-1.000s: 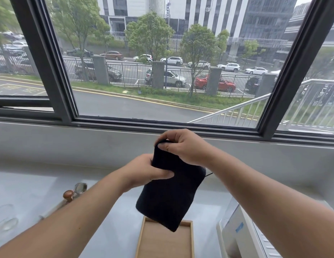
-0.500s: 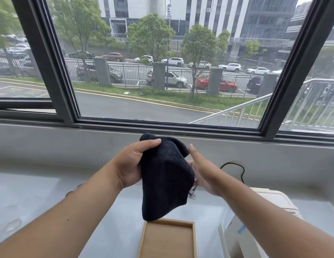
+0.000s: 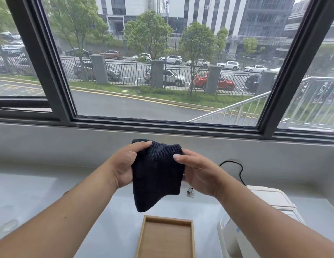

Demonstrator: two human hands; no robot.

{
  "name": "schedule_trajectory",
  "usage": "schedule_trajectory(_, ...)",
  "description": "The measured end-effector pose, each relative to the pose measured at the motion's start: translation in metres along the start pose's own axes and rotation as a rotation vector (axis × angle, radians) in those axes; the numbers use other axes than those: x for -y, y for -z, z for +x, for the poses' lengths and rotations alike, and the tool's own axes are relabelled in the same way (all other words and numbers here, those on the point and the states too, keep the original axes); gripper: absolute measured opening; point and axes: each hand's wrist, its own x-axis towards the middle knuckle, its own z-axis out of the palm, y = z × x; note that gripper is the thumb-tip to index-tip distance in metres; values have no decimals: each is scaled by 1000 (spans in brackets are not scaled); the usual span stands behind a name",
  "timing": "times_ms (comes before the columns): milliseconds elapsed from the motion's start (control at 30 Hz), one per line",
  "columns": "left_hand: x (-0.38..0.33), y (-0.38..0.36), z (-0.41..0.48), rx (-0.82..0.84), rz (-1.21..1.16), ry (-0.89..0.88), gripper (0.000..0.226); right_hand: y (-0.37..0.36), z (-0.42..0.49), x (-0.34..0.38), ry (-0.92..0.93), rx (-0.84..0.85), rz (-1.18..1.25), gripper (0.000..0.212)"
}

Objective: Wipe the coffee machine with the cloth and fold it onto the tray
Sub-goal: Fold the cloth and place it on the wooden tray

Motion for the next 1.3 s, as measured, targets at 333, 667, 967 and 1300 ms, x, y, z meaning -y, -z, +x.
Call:
schedule_trajectory(333, 5, 15, -6, 143, 390, 20, 62, 0, 7, 1, 58, -148, 169, 33)
schedule_trajectory(667, 12, 28, 13, -284, 348, -228, 88, 13, 14, -12, -18, -342, -67, 43)
schedule_trajectory(967, 14, 32, 13, -369, 738, -344, 37, 22, 22, -11, 77, -432, -399, 67)
schedule_trajectory(1300, 31, 33, 26, -429, 1156, -390, 5, 38, 11, -20, 65, -538, -1013, 11)
